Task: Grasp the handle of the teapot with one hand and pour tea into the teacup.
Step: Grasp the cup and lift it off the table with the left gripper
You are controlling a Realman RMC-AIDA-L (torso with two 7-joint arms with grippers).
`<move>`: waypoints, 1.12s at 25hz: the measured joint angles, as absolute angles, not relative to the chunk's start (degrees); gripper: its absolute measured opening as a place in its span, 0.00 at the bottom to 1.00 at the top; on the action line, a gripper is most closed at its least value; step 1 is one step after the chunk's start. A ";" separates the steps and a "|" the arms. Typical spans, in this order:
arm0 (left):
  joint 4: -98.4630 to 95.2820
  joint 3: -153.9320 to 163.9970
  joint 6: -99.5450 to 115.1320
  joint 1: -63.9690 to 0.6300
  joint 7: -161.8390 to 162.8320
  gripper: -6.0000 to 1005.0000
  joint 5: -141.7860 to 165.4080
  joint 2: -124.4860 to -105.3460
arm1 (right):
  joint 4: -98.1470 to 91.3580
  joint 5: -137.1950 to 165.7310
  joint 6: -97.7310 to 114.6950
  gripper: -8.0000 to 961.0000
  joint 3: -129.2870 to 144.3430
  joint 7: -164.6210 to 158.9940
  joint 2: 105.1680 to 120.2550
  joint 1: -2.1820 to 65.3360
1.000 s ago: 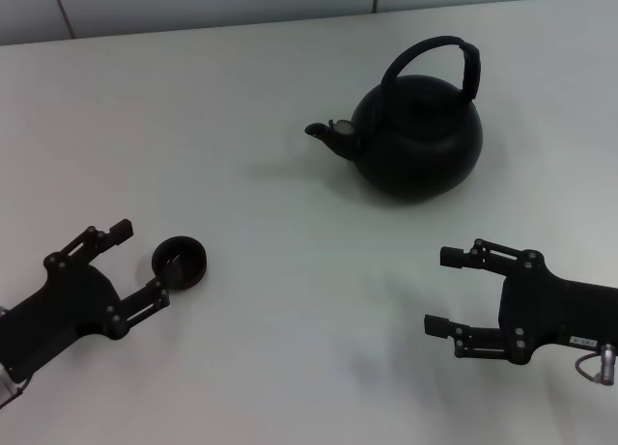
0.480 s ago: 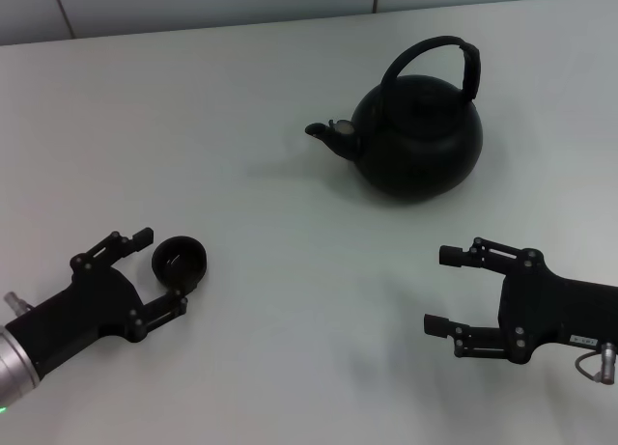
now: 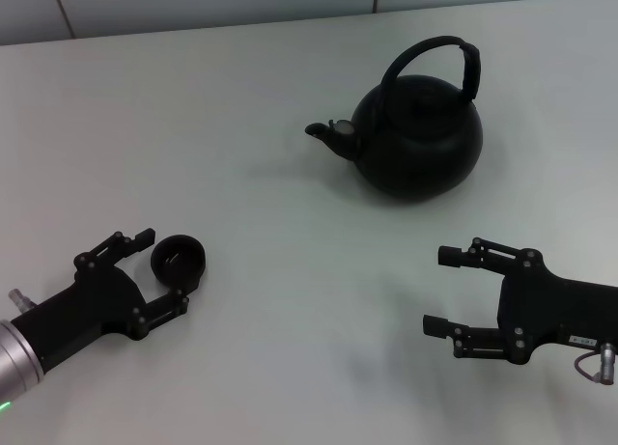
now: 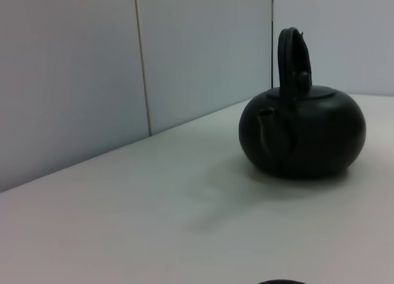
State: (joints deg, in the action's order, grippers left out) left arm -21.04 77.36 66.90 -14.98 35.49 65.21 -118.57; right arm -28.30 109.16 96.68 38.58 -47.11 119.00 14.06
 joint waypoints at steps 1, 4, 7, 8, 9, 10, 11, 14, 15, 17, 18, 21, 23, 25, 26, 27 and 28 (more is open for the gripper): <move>-21.03 77.36 66.69 -15.02 35.49 0.78 65.21 -118.56 | -28.30 109.15 96.68 0.86 38.58 -47.11 119.00 14.06; -21.00 77.52 66.31 -15.16 35.49 0.78 65.21 -118.56 | -28.30 109.16 96.68 0.86 38.58 -47.11 119.00 14.15; -21.00 77.52 66.26 -15.18 35.50 0.77 65.21 -118.57 | -28.30 109.15 96.68 0.86 38.60 -47.11 119.00 14.17; -21.00 77.52 66.19 -15.21 35.50 0.77 65.21 -118.57 | -28.30 109.13 96.68 0.86 38.63 -47.11 119.00 14.16; -21.00 77.56 66.09 -15.25 35.51 0.77 65.21 -118.57 | -28.30 109.09 96.68 0.86 38.66 -47.11 119.00 14.16; -21.00 77.81 65.93 -15.32 35.51 0.77 65.21 -118.60 | -28.30 109.09 96.68 0.86 38.66 -47.11 119.00 14.16; -21.02 77.95 65.86 -15.35 35.51 0.77 65.21 -118.61 | -28.30 109.07 96.68 0.86 38.67 -47.11 119.00 14.16; -21.47 78.73 65.83 -15.31 35.26 0.77 65.21 -118.65 | -28.30 109.02 96.68 0.86 38.64 -47.11 119.00 14.10; -21.52 78.77 65.82 -15.29 35.10 0.77 65.21 -118.65 | -28.30 109.02 96.68 0.86 38.64 -47.11 119.00 14.10; -21.57 78.86 65.82 -15.28 34.61 0.76 65.21 -118.65 | -28.35 109.01 96.68 0.86 38.59 -47.11 119.00 14.01; -21.60 78.88 65.86 -15.27 34.43 0.76 65.21 -118.66 | -28.36 109.01 96.68 0.86 38.57 -47.11 119.00 13.98; -21.86 78.92 65.94 -15.23 34.23 0.76 65.20 -118.65 | -28.38 109.01 96.68 0.86 38.49 -47.11 119.00 13.97; -22.01 78.94 65.78 -15.26 34.24 0.76 65.20 -118.65 | -28.38 109.01 96.68 0.86 38.47 -47.11 119.00 13.97; -22.01 78.97 65.76 -15.30 34.25 0.73 65.20 -118.65 | -28.39 109.01 96.68 0.86 38.48 -47.11 119.00 13.98; -22.01 78.97 65.76 -15.30 34.25 0.72 65.20 -118.65 | -28.39 109.01 96.68 0.86 38.51 -47.11 119.00 14.01; -22.01 78.97 65.76 -15.30 34.25 0.71 65.20 -118.65 | -28.39 109.01 96.68 0.86 38.51 -47.11 119.00 14.01; -22.01 78.97 65.76 -15.30 34.25 0.70 65.20 -118.65 | -28.39 109.01 96.67 0.86 38.54 -47.11 119.00 14.03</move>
